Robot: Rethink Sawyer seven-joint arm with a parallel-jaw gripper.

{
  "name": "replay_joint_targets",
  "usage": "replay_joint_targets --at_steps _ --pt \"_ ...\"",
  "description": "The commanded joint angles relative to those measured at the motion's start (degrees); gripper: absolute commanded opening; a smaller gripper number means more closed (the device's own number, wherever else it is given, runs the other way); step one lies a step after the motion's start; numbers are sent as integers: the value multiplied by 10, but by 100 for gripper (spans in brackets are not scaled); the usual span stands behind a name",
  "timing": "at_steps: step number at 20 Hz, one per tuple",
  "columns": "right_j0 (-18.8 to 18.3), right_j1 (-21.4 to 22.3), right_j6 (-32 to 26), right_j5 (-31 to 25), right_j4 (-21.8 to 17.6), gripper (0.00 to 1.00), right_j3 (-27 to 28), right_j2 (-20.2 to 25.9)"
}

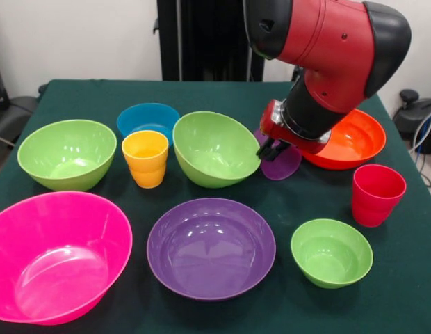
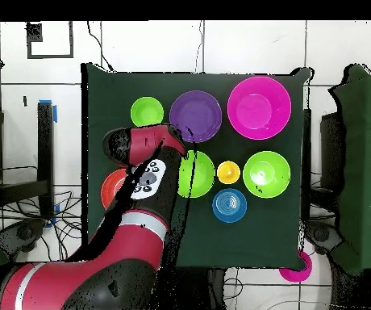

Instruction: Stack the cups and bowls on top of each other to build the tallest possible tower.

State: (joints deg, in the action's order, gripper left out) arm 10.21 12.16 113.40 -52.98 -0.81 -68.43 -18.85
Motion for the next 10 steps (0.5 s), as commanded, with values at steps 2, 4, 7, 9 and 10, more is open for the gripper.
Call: replay_joint_targets --at_steps 2,4,7,9,10 --pt "-10 -34 81 -36 12 0 40 40" --pt "-10 -35 78 -30 9 0 43 39" --pt "-7 -27 80 -17 9 0 29 38" --pt "-5 -27 81 -17 8 100 28 37" --pt "-4 -24 83 -15 9 100 21 37"
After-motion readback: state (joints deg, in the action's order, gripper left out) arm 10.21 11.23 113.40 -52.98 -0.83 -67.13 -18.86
